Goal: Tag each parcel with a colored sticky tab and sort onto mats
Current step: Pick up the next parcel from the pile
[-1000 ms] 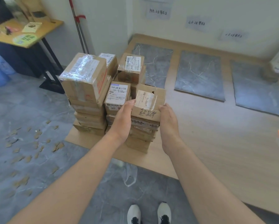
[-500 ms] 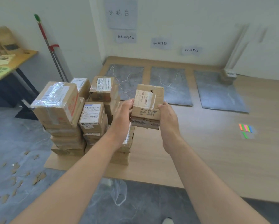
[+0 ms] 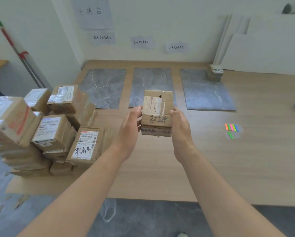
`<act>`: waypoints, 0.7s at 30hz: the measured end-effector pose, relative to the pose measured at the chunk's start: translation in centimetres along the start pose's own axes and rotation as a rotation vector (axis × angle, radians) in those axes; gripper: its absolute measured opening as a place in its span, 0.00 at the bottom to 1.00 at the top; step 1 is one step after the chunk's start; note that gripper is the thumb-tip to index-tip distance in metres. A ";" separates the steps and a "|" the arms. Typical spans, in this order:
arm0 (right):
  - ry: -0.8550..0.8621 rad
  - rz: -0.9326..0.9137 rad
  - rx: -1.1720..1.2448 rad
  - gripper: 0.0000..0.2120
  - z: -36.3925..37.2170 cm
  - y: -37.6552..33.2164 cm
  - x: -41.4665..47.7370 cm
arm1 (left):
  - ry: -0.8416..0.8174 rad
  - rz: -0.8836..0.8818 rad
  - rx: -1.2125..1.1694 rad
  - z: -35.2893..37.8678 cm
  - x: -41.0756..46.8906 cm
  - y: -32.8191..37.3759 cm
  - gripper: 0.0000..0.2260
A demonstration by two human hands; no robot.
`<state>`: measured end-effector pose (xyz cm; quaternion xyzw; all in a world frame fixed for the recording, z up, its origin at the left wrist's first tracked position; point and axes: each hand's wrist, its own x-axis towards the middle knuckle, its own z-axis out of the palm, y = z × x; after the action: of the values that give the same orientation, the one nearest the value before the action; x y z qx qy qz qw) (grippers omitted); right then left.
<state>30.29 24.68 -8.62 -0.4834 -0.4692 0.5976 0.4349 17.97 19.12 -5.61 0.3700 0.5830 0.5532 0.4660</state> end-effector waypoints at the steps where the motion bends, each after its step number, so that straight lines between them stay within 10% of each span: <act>1: -0.005 0.012 0.001 0.15 -1.2 0.3 0.5 | 0.011 -0.009 -0.003 1.3 0.4 -0.5 0.19; 21: 0.028 0.234 -0.047 0.17 -17.0 8.4 8.9 | 0.109 -0.236 -0.056 15.7 7.1 -11.9 0.14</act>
<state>45.08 34.24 -19.94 -0.5532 -0.4175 0.6261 0.3574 31.89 29.18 -17.57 0.2554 0.6312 0.5298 0.5056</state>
